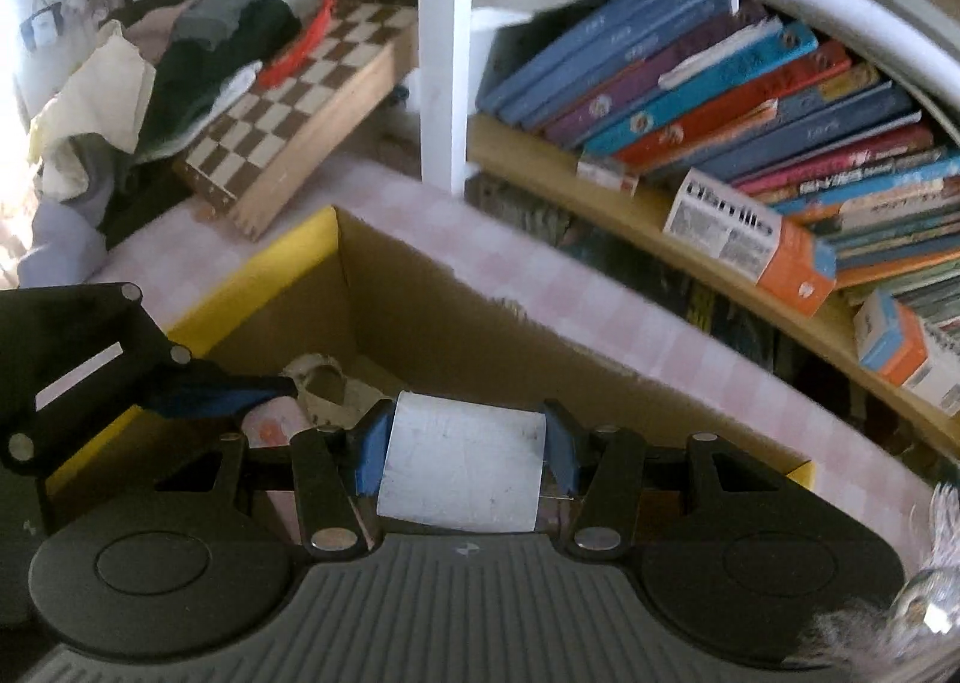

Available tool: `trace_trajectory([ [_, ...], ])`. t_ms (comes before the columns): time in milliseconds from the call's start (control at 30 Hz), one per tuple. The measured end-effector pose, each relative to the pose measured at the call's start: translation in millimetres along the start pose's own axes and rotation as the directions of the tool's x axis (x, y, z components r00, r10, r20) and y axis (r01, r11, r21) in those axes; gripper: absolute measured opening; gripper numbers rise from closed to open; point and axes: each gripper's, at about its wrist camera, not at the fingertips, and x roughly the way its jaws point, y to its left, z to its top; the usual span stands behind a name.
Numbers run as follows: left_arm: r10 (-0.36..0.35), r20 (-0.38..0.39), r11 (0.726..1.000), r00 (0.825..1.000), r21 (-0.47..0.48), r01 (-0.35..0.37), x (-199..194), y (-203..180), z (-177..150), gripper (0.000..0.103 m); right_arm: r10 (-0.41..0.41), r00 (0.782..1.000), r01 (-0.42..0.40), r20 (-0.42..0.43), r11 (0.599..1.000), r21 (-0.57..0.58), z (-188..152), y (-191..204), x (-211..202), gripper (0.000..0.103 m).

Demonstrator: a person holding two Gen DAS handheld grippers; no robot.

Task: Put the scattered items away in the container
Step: 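Carry the eraser and tissue pack over the yellow box and release both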

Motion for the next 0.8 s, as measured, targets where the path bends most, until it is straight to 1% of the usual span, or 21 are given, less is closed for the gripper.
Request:
trace_trajectory([
  [200, -0.01, -0.027, 1.0, 1.0, 0.002, 0.01, 3.9, -1.3, 1.2, 0.079, 0.017, 0.998, -0.016, -0.052, 1.0, 0.014, -3.9, -6.2, 12.4, 0.05],
  [367, 0.004, -0.045, 1.0, 0.999, 0.009, -0.004, 5.3, -3.0, 2.7, 0.079, 0.036, 0.995, -0.031, -0.088, 0.998, 0.052, -6.7, -10.6, 19.6, 0.05],
  [400, 0.006, -0.046, 1.0, 0.999, 0.011, -0.006, 5.4, -3.2, 2.8, 0.079, 0.04, 0.996, -0.036, -0.082, 0.998, 0.055, -6.6, -10.5, 18.7, 0.05],
  [500, 0.025, -0.048, 0.999, 0.999, 0.021, -0.024, 4.9, -5.3, 2.5, 0.08, 0.047, 0.997, -0.044, -0.066, 0.998, 0.045, -5.5, -8.7, 15.2, 0.055],
  [600, 0.054, -0.034, 0.998, 0.998, 0.033, -0.053, 1.3, -8.2, 1.8, 0.08, 0.047, 0.998, -0.045, -0.048, 0.998, 0.043, -3.5, -7.3, 10.1, 0.058],
  [667, 0.066, -0.027, 0.997, 0.997, 0.036, -0.065, -1.7, -9.0, 2.4, 0.08, 0.046, 0.998, -0.045, -0.031, 0.998, 0.044, -2.5, -6.8, 5.1, 0.062],
  [800, 0.089, 0.005, 0.996, 0.996, 0.031, -0.089, -13.2, -10.6, 4.0, 0.081, 0.049, 0.999, -0.049, 0.011, 0.997, 0.053, 0.0, -4.8, -9.5, 0.064],
])
